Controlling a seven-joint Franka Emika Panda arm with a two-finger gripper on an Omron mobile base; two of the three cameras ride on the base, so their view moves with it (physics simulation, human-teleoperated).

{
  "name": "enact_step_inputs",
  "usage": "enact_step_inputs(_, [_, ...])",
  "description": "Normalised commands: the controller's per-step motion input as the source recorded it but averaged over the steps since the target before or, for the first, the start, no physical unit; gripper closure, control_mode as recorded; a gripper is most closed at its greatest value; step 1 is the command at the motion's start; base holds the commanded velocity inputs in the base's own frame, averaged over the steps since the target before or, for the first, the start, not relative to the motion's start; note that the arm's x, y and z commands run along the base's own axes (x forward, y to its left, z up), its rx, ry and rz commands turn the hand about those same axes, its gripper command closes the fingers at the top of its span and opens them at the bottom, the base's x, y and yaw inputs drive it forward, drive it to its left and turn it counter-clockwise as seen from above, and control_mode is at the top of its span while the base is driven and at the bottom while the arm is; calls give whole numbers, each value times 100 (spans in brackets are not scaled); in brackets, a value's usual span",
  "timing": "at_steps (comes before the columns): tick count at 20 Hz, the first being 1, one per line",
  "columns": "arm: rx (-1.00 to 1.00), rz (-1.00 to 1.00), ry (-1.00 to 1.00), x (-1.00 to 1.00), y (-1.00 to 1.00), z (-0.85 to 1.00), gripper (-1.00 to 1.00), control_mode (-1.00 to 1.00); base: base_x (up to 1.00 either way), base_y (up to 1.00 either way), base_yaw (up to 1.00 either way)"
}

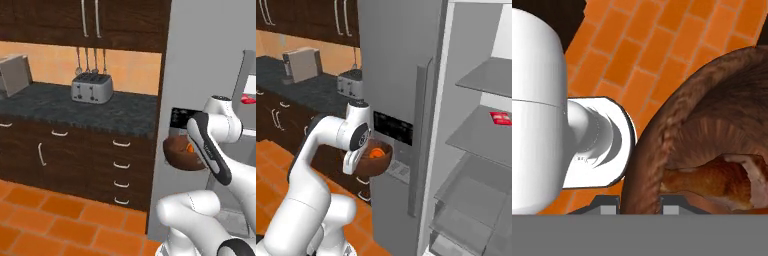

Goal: Pick the chicken drumstick and squash from their plates and place them in the bowl. Then put the bowl in the fridge.

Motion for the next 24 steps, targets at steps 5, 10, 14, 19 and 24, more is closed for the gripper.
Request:
enact_step_inputs(5, [0, 0, 0, 0, 0, 0, 100, 100, 0, 35, -86])
enact_step_inputs(10, [0, 0, 0, 0, 0, 0, 100, 100, 0, -3, -75])
enact_step_inputs(14, [0, 0, 0, 0, 0, 0, 100, 100, 19, -20, -38])
enact_step_inputs(19, [0, 0, 0, 0, 0, 0, 100, 100, 50, -43, -5])
enact_step_inputs(24, [-1, 0, -1, 2, 1, -2, 100, -100, 16, -11, -3])
